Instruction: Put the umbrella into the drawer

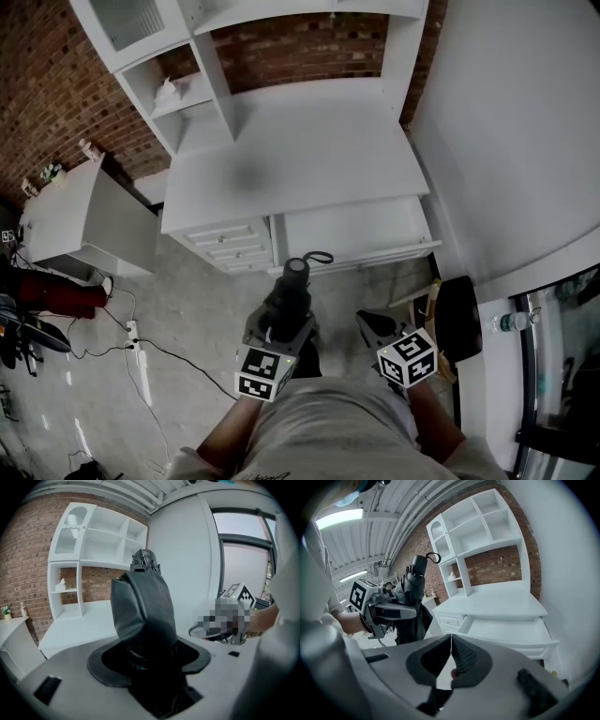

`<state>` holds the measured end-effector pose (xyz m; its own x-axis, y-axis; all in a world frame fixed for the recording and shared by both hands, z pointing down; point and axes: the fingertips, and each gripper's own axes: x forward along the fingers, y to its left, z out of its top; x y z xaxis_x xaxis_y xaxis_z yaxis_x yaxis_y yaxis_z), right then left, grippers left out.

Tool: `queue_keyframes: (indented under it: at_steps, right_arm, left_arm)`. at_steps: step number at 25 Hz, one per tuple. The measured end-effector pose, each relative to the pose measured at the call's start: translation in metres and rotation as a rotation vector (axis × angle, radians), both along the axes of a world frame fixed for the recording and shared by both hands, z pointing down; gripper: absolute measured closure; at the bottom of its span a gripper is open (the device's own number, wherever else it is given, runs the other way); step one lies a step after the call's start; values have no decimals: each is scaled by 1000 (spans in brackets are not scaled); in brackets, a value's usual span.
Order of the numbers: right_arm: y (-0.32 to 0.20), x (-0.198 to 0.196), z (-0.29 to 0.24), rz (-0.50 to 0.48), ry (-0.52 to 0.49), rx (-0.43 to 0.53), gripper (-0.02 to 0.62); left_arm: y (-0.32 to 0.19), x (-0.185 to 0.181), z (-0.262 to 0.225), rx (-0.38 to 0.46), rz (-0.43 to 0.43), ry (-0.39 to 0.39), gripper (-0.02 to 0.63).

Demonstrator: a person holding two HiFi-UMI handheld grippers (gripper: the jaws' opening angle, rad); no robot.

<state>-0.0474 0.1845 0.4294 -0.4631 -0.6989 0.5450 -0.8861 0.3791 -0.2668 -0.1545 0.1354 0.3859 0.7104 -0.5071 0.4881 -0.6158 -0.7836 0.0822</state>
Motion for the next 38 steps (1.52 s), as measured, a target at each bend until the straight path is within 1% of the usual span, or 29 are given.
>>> queue_keyframes:
  at_steps: [5, 14, 19, 25, 32, 38]
  right_arm:
    - [-35, -1, -2, 14, -1, -6, 568]
    - [-102, -5, -10, 35, 15, 4, 568]
    - [-138, -7, -14, 41, 28, 7, 568]
    - [-178, -13, -22, 45, 42, 26, 568]
    - [-196, -8, -18, 54, 56, -2, 566]
    - [-199, 10, -12, 77, 55, -23, 566]
  left_arm:
    - [-38, 0, -1, -6, 14, 2, 324]
    - [-101, 1, -5, 0, 70, 9, 324]
    - [-137, 7, -12, -1, 92, 34, 324]
    - [-168, -1, -6, -10, 108, 32, 324]
    - [-191, 0, -5, -23, 113, 41, 322]
    - [-199, 18, -6, -37, 124, 46, 324]
